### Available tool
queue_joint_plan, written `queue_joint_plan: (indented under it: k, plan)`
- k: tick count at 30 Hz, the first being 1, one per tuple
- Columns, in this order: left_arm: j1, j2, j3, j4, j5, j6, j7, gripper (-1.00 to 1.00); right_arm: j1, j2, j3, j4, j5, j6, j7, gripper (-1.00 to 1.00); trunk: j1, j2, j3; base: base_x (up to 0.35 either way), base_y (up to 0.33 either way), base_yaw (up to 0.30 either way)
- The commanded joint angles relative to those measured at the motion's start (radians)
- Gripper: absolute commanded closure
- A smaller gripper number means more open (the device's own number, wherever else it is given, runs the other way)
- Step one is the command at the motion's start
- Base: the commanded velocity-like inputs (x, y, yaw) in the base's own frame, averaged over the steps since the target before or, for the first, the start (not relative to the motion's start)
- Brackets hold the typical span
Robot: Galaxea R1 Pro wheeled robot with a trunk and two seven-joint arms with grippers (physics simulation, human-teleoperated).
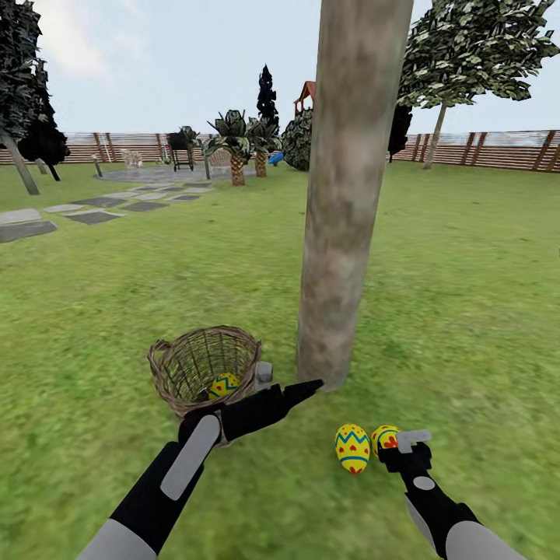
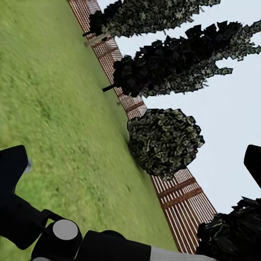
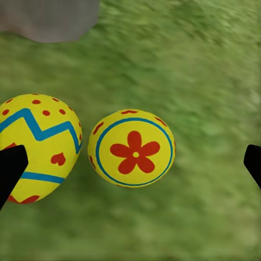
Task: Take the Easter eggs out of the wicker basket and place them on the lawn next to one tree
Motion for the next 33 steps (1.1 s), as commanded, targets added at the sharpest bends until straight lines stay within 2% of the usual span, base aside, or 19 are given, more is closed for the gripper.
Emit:
queue_joint_plan:
  k: [1,10,15,20,23,26,28,29,32,33]
  plan:
    - [-0.001,0.001,0.0,0.001,0.006,0.006,0.001,-1.0,-0.001,0.001,-0.007,0.001,0.01,-0.004,-0.002,-1.0,0.0,0.0,-0.001,0.0,0.0,0.0]
    - [0.0,0.002,0.001,0.004,0.007,0.002,0.002,-1.0,-0.001,0.008,-0.006,0.001,0.011,-0.007,-0.002,-1.0,0.0,0.0,-0.001,0.0,0.0,0.023]
    - [0.001,0.002,0.001,0.004,0.006,0.001,0.002,-1.0,-0.001,0.036,-0.006,-0.006,0.016,-0.006,-0.005,-1.0,0.0,0.0,-0.001,0.0,0.0,0.241]
    - [0.001,0.002,0.002,0.005,0.003,-0.001,0.002,-1.0,-0.001,0.04,-0.005,-0.018,0.014,0.005,-0.002,-1.0,0.0,0.0,-0.001,0.0,0.0,0.289]
    - [0.001,0.002,0.002,0.005,0.001,-0.003,0.002,-1.0,-0.001,0.039,-0.007,-0.044,0.011,0.037,0.029,-1.0,0.0,0.0,-0.001,0.0,0.0,0.294]
    - [0.001,0.002,0.002,0.005,-0.002,-0.005,0.006,-1.0,-0.001,0.036,-0.012,-0.17,0.003,0.154,0.171,-1.0,0.0,0.0,-0.001,0.0,0.0,0.246]
    - [0.001,0.003,0.003,0.005,-0.003,-0.011,0.008,-1.0,-0.001,0.034,-0.013,-0.254,-0.01,0.283,0.324,-1.0,0.0,0.0,-0.001,0.0,0.0,0.1]
    - [0.001,0.004,0.005,0.004,-0.003,-0.013,0.009,-1.0,-0.001,0.032,-0.014,-0.297,-0.03,0.37,0.417,-1.0,0.0,0.0,-0.001,0.0,0.0,0.04]
    - [0.001,0.005,0.014,0.005,-0.003,-0.016,0.009,-1.0,-0.001,0.029,-0.02,-0.368,-0.084,0.519,0.551,-1.0,0.0,0.0,-0.001,0.0,0.0,0.018]
    - [0.0,0.005,0.018,0.005,-0.004,-0.017,0.009,-1.0,-0.001,0.029,-0.026,-0.425,-0.125,0.6,0.598,-1.0,0.0,0.0,-0.001,0.0,0.0,0.004]
